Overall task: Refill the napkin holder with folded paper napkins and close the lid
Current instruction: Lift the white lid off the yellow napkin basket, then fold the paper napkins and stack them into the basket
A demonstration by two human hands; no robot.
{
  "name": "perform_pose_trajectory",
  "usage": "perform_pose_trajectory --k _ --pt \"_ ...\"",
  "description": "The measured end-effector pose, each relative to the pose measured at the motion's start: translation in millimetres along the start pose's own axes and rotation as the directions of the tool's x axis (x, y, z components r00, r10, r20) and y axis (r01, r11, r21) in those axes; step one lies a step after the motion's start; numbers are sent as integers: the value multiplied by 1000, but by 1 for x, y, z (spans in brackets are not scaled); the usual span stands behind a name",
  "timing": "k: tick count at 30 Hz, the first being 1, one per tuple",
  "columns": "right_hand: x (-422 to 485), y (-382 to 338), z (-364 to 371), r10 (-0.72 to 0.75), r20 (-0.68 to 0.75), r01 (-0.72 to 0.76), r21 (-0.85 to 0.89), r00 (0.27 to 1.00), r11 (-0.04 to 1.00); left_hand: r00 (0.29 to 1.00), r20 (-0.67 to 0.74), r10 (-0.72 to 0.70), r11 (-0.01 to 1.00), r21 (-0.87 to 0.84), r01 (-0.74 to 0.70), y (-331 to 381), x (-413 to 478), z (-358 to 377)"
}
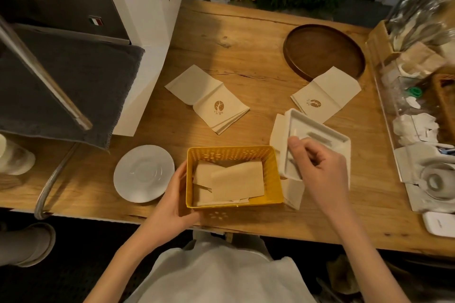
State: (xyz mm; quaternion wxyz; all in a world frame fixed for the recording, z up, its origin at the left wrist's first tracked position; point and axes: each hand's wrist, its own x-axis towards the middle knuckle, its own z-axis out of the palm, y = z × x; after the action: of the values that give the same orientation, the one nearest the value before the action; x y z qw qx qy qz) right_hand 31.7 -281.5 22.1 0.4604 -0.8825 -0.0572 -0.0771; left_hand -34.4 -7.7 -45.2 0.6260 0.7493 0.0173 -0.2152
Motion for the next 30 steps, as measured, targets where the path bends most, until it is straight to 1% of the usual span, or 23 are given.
perform_pose_trajectory --k 3,5,7,9,11,13,17,22,24,28,30 --pt "-2 24 -20 61 -48 -65 -88 997 994 998 -53 -35 997 -69 32 7 -14 4" --pt "-6 41 -31 107 -68 -116 -153 992 981 994 -108 -20 996 -91 11 14 -21 7" --pt "-10 59 -39 136 -87 -154 -250 987 956 980 -200 0 993 -118 -25 23 -24 12" --pt "-15 77 -44 189 -92 -209 -339 978 917 935 -353 19 993 -106 -60 30 -24 17" --pt "-20 92 -47 233 -93 -250 -433 968 866 868 -495 49 997 -27 -71 39 -20 21" --pt "-26 103 -48 268 -110 -286 -499 957 818 819 -569 76 997 35 -69 46 -15 24" --pt "-36 118 -49 341 -132 -355 -546 931 759 777 -611 149 988 128 -89 56 3 30" --pt "-44 129 -51 433 -210 -474 -531 876 702 744 -645 177 978 198 -61 59 20 37" --pt "-44 130 -52 435 -230 -489 -508 870 709 738 -649 188 973 225 -50 58 22 37" --pt "-40 133 -50 388 -224 -448 -430 894 784 735 -651 189 971 235 -41 59 23 36" --pt "-38 135 -49 380 -233 -445 -423 895 789 730 -657 190 972 231 -45 59 23 35"
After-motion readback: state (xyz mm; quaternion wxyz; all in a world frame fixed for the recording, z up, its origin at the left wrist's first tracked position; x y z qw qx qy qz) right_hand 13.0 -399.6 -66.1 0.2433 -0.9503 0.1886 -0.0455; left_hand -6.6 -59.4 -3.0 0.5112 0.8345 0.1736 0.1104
